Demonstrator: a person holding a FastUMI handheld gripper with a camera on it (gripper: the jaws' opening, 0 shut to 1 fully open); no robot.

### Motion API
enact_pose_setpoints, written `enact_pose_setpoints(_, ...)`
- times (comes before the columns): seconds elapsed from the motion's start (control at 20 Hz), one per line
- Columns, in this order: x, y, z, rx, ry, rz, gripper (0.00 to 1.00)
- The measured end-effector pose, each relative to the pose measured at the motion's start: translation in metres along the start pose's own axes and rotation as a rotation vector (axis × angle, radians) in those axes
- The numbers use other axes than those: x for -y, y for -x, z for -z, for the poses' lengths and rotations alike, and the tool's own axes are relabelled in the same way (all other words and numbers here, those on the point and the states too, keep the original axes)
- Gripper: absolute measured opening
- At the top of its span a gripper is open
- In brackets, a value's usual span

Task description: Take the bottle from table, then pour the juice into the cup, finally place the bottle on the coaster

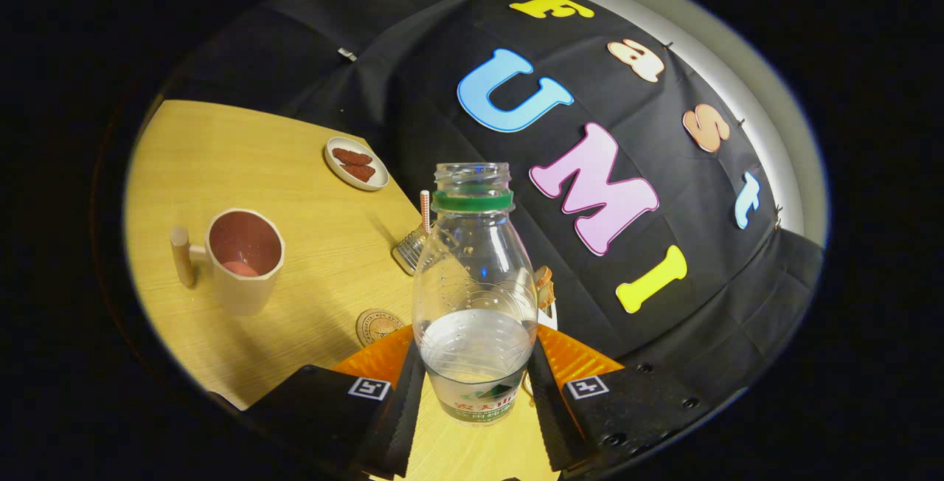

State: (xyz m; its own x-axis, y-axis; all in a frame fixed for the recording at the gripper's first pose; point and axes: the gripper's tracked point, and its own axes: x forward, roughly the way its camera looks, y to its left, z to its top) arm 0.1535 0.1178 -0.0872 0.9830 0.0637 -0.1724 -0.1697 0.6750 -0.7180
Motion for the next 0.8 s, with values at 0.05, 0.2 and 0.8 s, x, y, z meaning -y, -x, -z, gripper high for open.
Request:
enact_pose_setpoints(0.05, -0.005, 0.0, 0.0, -0.003, 0.025, 0.0, 0.71)
enact_pose_setpoints(0.2, -0.019, -0.003, 0.003, -0.014, 0.087, -0.012, 0.71)
enact_pose_setpoints(0.8, -0.062, -0.019, -0.002, 0.011, 0.343, -0.113, 0.71)
